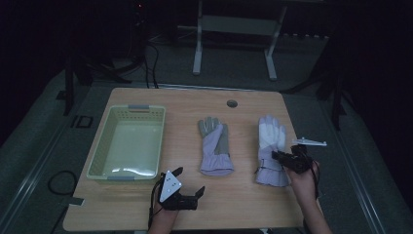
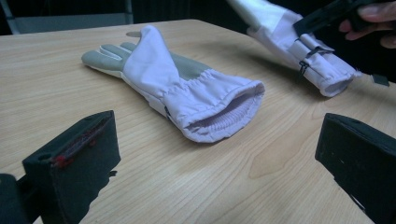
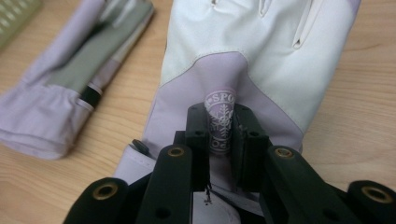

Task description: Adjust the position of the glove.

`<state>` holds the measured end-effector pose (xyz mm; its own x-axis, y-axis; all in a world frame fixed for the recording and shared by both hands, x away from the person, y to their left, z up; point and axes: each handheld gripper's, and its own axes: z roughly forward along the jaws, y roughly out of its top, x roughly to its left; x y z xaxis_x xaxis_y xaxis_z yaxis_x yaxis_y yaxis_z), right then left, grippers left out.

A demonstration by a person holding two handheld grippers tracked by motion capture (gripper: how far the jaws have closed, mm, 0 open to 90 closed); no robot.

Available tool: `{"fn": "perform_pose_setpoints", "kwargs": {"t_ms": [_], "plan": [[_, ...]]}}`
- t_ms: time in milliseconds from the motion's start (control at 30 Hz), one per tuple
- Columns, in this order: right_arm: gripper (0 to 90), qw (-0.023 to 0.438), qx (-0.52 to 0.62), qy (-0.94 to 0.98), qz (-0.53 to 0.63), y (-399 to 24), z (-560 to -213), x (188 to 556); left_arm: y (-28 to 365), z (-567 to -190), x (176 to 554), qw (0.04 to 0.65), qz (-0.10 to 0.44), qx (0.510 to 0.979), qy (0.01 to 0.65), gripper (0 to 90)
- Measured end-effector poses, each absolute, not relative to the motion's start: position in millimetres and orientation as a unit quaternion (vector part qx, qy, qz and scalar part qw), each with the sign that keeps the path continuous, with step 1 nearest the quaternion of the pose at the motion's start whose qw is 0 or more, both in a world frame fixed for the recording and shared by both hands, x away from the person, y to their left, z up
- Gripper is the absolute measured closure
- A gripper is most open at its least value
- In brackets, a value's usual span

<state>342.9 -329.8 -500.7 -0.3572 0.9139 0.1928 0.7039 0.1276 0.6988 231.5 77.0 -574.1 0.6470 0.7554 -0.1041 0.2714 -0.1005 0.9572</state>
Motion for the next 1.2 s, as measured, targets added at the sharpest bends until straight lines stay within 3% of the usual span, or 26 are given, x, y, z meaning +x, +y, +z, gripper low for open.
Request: {"fn": "perform_pose_setpoints", "kwargs": {"t_ms": [433, 933, 1200], "plan": [[74.1, 0.176, 0.531, 0.763, 0.324, -323, -530, 373, 78, -574, 231, 0.569, 0.212, 0.709, 0.360, 0.0], [49.9, 0.191, 0.508, 0.763, 0.352, -331, -526, 371, 79, -574, 232, 0.569, 0.213, 0.705, 0.366, 0.0], [57.3, 0.182, 0.499, 0.774, 0.345, -328, -546, 370, 79, -574, 232, 0.568, 0.213, 0.705, 0.368, 0.0]]}}
